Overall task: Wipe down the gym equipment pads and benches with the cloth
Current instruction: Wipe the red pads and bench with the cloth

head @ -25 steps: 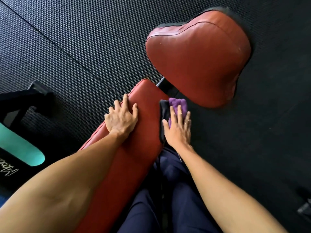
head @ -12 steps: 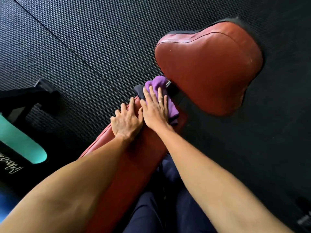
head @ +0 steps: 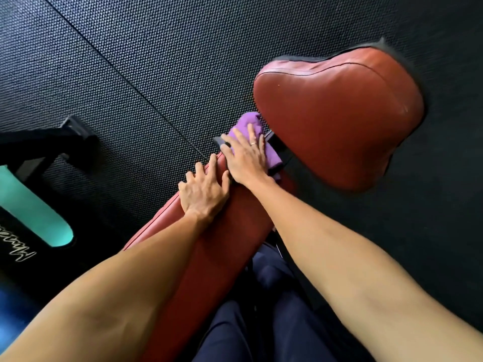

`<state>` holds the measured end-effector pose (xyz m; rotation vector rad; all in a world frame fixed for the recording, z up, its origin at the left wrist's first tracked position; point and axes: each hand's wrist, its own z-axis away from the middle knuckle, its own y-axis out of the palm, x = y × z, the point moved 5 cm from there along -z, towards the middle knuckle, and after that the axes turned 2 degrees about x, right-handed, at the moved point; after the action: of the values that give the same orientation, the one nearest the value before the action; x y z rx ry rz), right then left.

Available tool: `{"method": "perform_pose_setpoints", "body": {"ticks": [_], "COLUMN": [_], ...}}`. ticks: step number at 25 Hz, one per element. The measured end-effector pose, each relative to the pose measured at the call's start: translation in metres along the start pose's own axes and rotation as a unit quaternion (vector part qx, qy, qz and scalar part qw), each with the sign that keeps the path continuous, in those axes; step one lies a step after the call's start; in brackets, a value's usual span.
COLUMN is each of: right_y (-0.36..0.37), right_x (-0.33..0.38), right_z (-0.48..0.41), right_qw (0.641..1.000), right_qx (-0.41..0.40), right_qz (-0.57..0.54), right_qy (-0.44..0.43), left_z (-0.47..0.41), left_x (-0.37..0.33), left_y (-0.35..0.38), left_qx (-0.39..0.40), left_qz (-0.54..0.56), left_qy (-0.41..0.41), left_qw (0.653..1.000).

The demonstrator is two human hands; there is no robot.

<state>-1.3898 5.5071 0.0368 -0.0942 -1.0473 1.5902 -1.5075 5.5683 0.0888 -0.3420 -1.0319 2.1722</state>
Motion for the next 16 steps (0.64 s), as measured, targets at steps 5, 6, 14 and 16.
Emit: {"method": "perform_pose_setpoints", "body": {"ticks": [5, 6, 14, 16], "right_y": [0.001, 0.0, 0.003, 0.004], "right_x": [-0.001, -0.013, -0.009, -0.003], "right_z": [0.031, 0.019, -0.003, 0.034], "right_qw": [0.984, 0.984, 0.997, 0.995], "right_qx": [0.016, 0.027, 0.031, -0.008], "right_qz": [0.05, 0.078, 0.059, 0.041], "right_qy": [-0.17, -0.157, -0.026, -0.088], "left_z": [0.0, 0.0, 0.0, 0.0], "left_x": [0.001, 0.001, 0.001, 0.002], "left_y": [0.001, 0.001, 0.004, 0.002], "left_qx": [0.002, -0.002, 0.003, 0.0], "left_qz": [0.01, 0.013, 0.014, 0.012], "left_qy": [-0.001, -0.003, 0.003, 0.002], "left_qw": [1.0, 1.0, 1.0, 1.0]}}
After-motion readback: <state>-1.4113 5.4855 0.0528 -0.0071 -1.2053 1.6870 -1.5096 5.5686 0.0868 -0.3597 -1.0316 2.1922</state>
